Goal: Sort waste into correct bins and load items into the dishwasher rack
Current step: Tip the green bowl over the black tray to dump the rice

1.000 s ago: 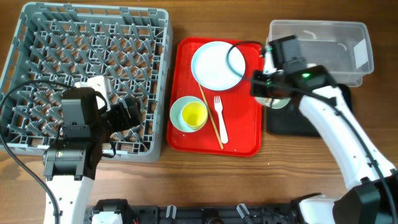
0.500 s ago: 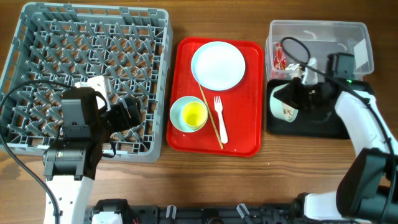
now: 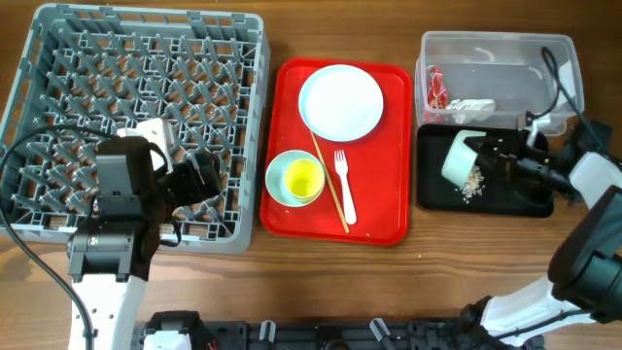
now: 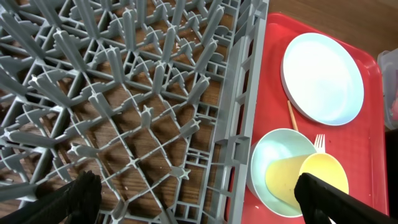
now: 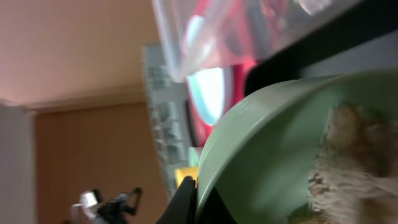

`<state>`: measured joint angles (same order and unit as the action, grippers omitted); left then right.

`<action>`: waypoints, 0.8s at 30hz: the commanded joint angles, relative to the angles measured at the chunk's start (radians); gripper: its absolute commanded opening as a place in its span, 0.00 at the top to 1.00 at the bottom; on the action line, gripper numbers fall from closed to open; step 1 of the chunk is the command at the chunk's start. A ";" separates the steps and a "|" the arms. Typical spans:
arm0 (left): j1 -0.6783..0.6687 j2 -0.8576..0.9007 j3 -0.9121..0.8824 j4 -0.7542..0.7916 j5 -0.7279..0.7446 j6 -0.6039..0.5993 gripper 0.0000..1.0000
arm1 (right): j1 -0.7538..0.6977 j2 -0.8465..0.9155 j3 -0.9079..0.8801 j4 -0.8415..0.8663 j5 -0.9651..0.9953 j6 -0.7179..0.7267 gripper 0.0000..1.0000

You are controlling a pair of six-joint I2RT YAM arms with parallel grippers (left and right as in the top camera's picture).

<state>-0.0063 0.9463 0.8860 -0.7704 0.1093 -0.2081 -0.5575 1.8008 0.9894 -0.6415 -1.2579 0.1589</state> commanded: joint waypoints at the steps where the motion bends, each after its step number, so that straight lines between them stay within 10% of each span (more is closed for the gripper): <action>1: 0.004 0.002 0.021 0.003 -0.006 -0.010 0.00 | -0.052 0.014 -0.003 0.034 -0.210 0.023 0.96; 24: 0.004 0.002 0.021 0.003 -0.006 -0.010 0.00 | -0.081 0.013 -0.003 0.366 -0.340 0.521 0.96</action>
<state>-0.0063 0.9463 0.8860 -0.7700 0.1089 -0.2077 -0.6395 1.8008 0.9859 -0.2817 -1.5593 0.6514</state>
